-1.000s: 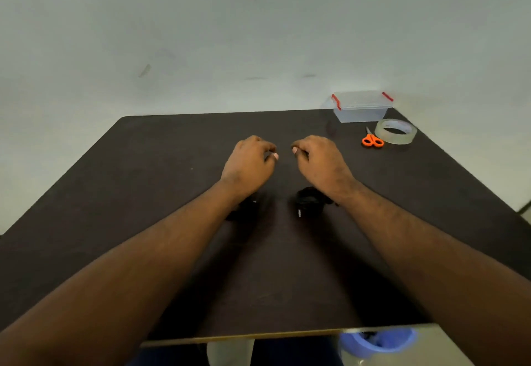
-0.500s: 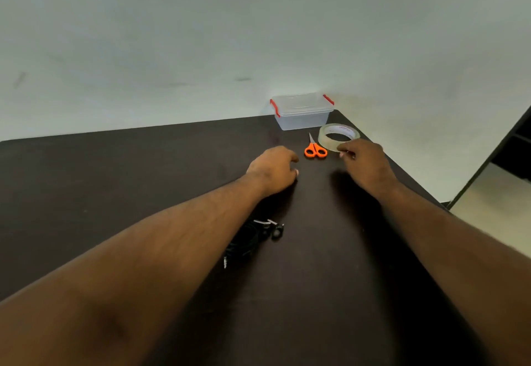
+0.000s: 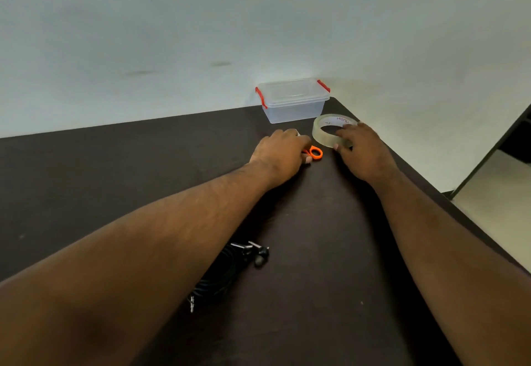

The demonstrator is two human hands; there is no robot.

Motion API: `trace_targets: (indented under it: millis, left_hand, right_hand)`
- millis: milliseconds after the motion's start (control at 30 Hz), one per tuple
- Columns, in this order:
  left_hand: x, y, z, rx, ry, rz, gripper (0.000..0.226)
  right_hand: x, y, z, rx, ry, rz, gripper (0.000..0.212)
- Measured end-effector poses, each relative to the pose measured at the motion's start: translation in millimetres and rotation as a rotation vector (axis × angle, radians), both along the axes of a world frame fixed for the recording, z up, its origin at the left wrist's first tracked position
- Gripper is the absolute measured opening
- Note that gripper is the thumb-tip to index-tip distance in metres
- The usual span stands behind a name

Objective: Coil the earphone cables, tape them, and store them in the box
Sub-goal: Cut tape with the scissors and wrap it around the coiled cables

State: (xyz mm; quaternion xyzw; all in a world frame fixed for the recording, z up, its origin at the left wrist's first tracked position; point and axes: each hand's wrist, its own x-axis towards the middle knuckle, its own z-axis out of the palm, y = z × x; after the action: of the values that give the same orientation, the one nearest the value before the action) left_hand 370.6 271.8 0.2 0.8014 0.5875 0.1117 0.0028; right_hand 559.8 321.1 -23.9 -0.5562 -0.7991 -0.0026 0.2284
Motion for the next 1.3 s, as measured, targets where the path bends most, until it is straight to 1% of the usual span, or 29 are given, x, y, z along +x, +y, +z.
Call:
trace_targets:
  millis: [67, 133, 200, 233, 333, 433, 500, 567, 633, 700, 767, 833, 900, 967, 1000, 1067, 1133, 1167, 1200, 1300]
  left_hand:
    - [-4, -7, 1, 0.015, 0.054, -0.033, 0.027]
    - [-12, -17, 2, 0.038, 0.188, -0.051, 0.022]
    - [-24, -32, 1, 0.066, 0.292, -0.037, 0.018]
    - [-33, -41, 1, 0.069, 0.305, -0.018, 0.018]
    - [-66, -72, 5, 0.1, 0.191, 0.073, 0.018]
    - [-104, -120, 5, 0.277, 0.021, 0.095, 0.021]
    - [-127, -167, 3, 0.386, -0.022, 0.097, 0.019]
    - [-144, -220, 2, 0.44, -0.018, 0.114, 0.009]
    - [-152, -272, 0, 0.45, 0.0, 0.127, 0.008]
    - [-151, -320, -1, 0.454, 0.024, 0.122, 0.015]
    - [-144, -358, -2, 0.497, 0.056, 0.074, 0.031]
    - [-134, -385, -6, 0.546, 0.085, 0.012, 0.041]
    - [-127, -398, -18, 0.554, 0.124, -0.015, 0.037]
    - [-125, -403, -28, 0.473, 0.13, -0.016, 0.032]
    - [-126, -404, -32, 0.425, 0.119, -0.01, 0.032]
    - [-128, -401, -34, 0.326, 0.069, 0.028, 0.039]
    - [-131, -396, -29, 0.22, -0.047, 0.091, 0.049]
    - [-134, -395, -26, 0.184, -0.151, 0.129, 0.051]
    - [-136, -393, -21, 0.194, -0.292, 0.168, 0.049]
    - [-148, -377, -6, 0.381, -0.767, 0.364, 0.019]
  right_hand:
    - [-1, -4, 2, 0.018, 0.0, 0.01, 0.028]
    - [-3, -8, 5, 0.006, 0.015, 0.014, 0.026]
    - [-6, -15, 8, -0.005, 0.0, 0.038, 0.025]
    - [-8, -20, 10, -0.005, -0.013, 0.051, 0.024]
    - [-20, -43, 17, 0.003, -0.018, 0.09, 0.023]
    - [-45, -76, 18, 0.058, 0.029, 0.155, 0.021]
    - [-67, -102, 20, 0.096, 0.071, 0.224, 0.02]
    - [-89, -130, 25, 0.131, 0.096, 0.314, 0.018]
    - [-111, -160, 34, 0.155, 0.11, 0.407, 0.015]
    - [-134, -190, 42, 0.154, 0.105, 0.485, 0.014]
    - [-154, -213, 48, 0.148, 0.096, 0.541, 0.015]
    - [-172, -233, 50, 0.148, 0.08, 0.609, 0.016]
    - [-186, -250, 52, 0.149, 0.047, 0.677, 0.014]
    - [-195, -262, 55, 0.147, 0.028, 0.709, 0.011]
    - [-198, -266, 56, 0.145, 0.031, 0.718, 0.011]
    - [-202, -272, 57, 0.144, 0.036, 0.718, 0.012]
    - [-203, -273, 58, 0.144, 0.037, 0.715, 0.012]
    - [-204, -273, 58, 0.142, 0.037, 0.713, 0.012]
    - [-205, -273, 57, 0.141, 0.037, 0.708, 0.012]
    - [-207, -276, 56, 0.154, 0.028, 0.704, 0.015]
